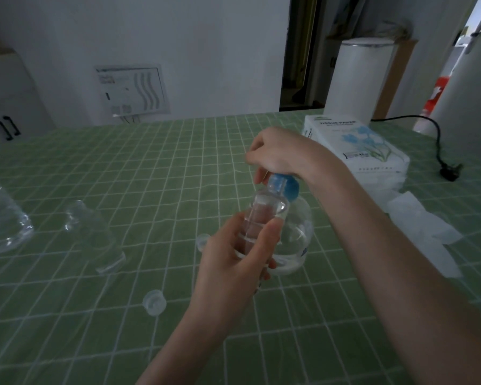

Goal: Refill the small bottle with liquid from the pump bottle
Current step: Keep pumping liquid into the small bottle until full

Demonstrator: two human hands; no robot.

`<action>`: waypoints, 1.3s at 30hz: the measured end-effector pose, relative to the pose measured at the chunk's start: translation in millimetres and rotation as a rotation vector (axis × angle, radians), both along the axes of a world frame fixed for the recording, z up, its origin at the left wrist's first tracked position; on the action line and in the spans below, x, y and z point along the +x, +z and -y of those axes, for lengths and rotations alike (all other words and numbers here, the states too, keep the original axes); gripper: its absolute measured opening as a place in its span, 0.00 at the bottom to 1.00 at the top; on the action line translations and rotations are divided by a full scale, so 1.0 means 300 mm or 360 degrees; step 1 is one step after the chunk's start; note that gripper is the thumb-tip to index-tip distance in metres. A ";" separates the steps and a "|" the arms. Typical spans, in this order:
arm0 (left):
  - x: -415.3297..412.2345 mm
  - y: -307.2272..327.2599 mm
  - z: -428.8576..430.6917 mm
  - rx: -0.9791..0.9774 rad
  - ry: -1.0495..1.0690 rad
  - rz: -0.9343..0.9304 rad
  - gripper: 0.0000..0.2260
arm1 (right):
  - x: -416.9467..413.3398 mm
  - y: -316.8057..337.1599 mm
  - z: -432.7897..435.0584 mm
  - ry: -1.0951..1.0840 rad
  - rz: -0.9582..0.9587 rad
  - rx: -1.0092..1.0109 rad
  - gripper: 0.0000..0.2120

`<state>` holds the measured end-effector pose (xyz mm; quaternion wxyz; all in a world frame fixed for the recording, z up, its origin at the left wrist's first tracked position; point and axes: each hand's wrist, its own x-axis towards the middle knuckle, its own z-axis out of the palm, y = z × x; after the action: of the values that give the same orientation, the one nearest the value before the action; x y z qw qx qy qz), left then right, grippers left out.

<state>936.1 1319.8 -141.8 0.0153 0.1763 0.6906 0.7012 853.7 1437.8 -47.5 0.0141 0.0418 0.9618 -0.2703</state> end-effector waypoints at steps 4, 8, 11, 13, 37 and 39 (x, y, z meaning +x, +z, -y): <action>-0.001 0.007 -0.001 0.0020 -0.0011 -0.0010 0.10 | -0.004 0.015 -0.003 -0.0017 -0.0056 0.0002 0.14; 0.000 0.003 0.000 0.0008 0.0000 -0.0033 0.14 | -0.005 0.014 0.003 -0.0002 -0.0003 -0.0014 0.14; -0.003 -0.001 -0.001 0.0002 0.0020 -0.0032 0.14 | -0.004 0.012 0.004 0.0003 0.0022 -0.0036 0.15; -0.002 -0.004 -0.001 -0.0012 0.0020 -0.0020 0.15 | -0.005 0.001 0.002 0.0008 0.0040 -0.0022 0.15; 0.002 -0.007 -0.004 0.0006 0.0035 -0.0025 0.15 | -0.012 -0.007 0.004 0.0043 0.0082 0.0033 0.16; 0.003 -0.008 -0.004 0.0003 0.0044 -0.0027 0.15 | -0.013 -0.013 0.005 0.0035 0.0095 0.0028 0.15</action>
<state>936.9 1321.0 -144.3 -0.0004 0.1728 0.6925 0.7005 850.0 1436.3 -51.4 0.0453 0.0395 0.9636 -0.2603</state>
